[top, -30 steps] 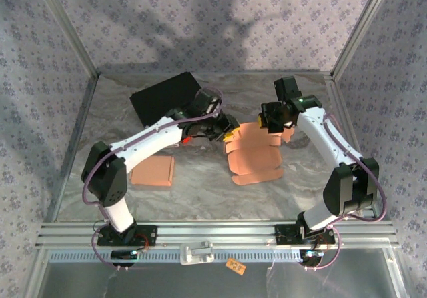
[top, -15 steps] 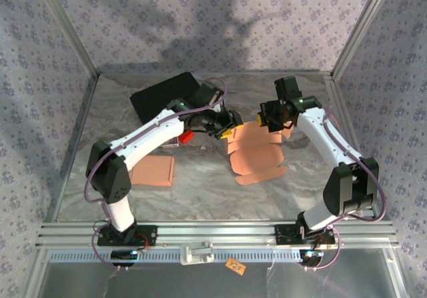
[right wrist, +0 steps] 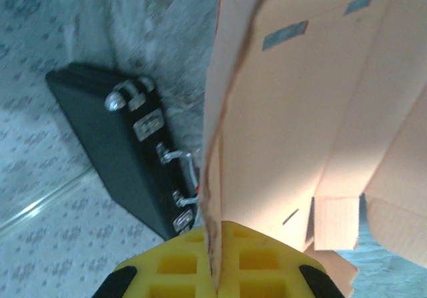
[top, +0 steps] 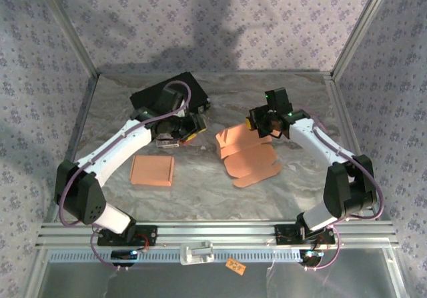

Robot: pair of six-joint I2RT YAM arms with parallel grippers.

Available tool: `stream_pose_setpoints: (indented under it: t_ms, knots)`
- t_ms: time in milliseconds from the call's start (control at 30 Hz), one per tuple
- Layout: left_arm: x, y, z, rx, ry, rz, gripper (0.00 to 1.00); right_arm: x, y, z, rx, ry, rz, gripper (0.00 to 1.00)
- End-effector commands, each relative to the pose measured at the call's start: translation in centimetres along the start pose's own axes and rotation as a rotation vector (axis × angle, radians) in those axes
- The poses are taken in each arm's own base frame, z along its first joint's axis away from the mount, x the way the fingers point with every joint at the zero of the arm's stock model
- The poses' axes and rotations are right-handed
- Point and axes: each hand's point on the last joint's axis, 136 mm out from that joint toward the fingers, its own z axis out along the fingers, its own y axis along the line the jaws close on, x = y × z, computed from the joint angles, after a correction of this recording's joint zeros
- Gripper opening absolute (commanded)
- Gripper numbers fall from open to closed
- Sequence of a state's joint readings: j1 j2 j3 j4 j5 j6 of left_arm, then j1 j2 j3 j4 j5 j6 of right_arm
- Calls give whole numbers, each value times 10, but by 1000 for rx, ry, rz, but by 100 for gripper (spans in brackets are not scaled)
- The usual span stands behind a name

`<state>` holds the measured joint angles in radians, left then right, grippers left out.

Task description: Fold the paper box

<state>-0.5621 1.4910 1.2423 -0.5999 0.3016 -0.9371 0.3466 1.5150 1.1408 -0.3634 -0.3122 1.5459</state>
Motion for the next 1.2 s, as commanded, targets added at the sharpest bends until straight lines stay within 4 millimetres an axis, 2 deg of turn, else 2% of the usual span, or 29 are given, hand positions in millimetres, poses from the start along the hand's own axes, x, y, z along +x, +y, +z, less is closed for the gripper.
stream_pose_setpoints:
  t_ms: [0,133,233,367,600,767,833,1000,1167]
  knots:
    - [-3,15,1,-10,-30,90,41,12,10,13,-61,42,-62,0]
    - [3,35,17,-28,-34,150,38,18,8,34,-124,102,-148,0]
    - [6,49,26,-48,-45,191,38,22,-3,50,-149,158,-198,0]
    - [11,58,33,-52,-40,220,38,20,-5,53,-200,156,-242,0]
    - [20,66,46,-88,-24,343,41,22,-13,55,-191,174,-264,0]
    - [16,60,59,-81,-30,471,44,23,-14,56,-189,182,-262,0]
    - [18,54,65,-80,-24,550,45,23,-14,57,-194,184,-263,0]
    - [23,53,81,-84,-7,643,46,24,-15,58,-199,193,-257,0]
    - [27,41,85,-11,-35,709,47,25,-14,58,-204,199,-254,0]
